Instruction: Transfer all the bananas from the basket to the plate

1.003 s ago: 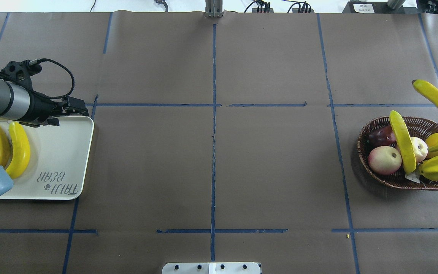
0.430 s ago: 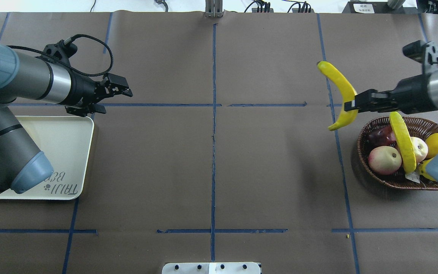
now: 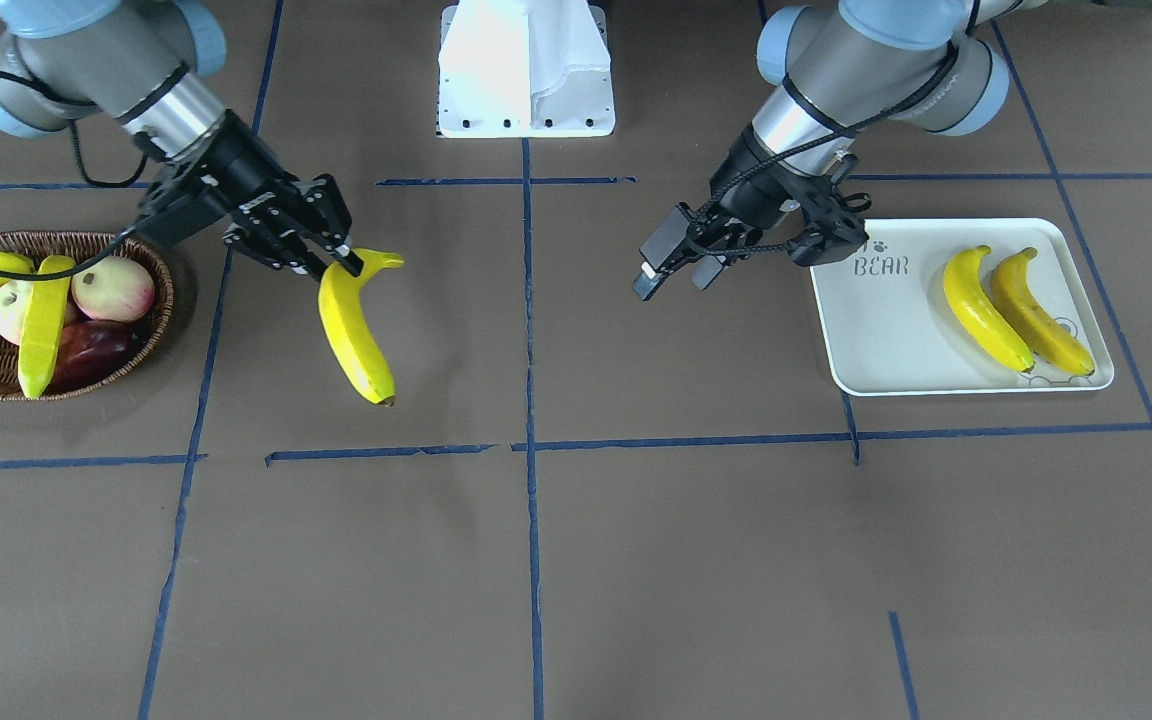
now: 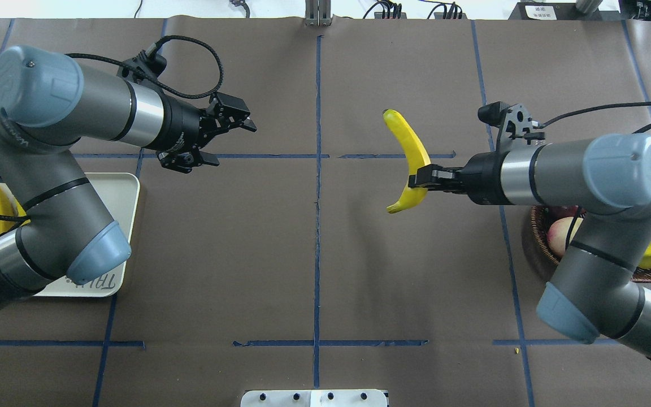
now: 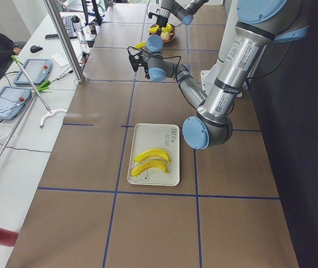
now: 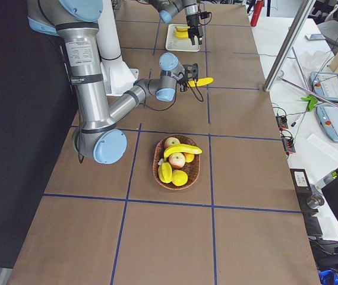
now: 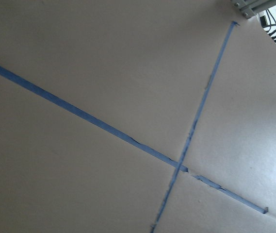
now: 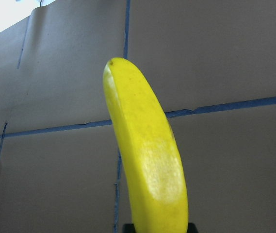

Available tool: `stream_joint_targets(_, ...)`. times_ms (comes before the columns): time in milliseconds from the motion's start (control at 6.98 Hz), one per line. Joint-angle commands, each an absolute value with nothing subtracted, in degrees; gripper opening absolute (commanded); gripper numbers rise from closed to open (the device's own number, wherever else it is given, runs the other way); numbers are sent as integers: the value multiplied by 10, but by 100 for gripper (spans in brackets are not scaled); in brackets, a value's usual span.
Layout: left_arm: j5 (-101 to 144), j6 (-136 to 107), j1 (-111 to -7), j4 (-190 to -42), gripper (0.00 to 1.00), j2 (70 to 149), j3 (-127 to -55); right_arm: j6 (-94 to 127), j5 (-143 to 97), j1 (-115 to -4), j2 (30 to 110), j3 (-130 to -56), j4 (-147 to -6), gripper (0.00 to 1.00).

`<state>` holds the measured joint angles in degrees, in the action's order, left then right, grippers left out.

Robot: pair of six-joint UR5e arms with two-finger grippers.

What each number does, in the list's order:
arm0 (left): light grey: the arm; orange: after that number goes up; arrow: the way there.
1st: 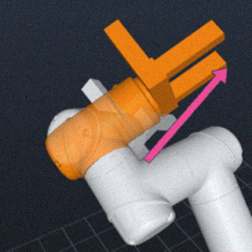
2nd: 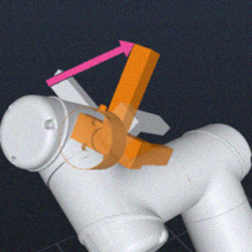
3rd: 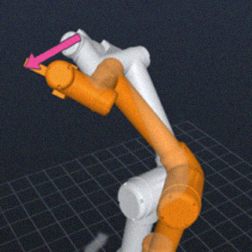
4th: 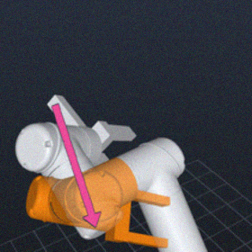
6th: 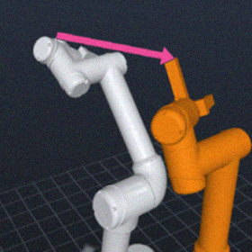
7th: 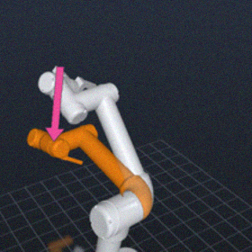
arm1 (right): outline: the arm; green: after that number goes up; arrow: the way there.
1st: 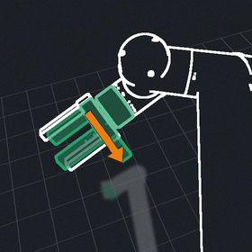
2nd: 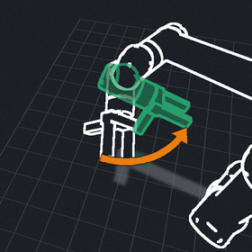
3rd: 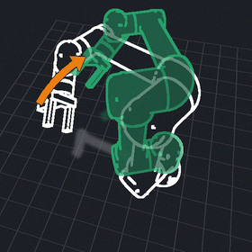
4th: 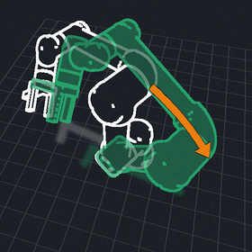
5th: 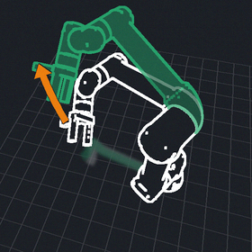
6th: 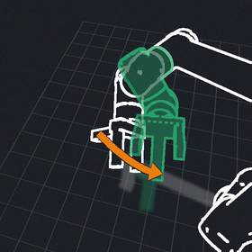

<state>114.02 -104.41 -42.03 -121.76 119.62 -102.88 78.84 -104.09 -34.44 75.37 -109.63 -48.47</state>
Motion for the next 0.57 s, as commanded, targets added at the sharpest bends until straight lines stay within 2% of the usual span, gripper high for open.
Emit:
stream_joint_targets(0, 1129, -1066, -413, -1241, 100, 1264, -965, 807, -966, -275, 688, -1103, -559, 1)
stream_joint_targets(430, 1117, -1093, -394, -1296, 100, 1331, -872, 809, -943, -254, 664, -1109, -584, 1)
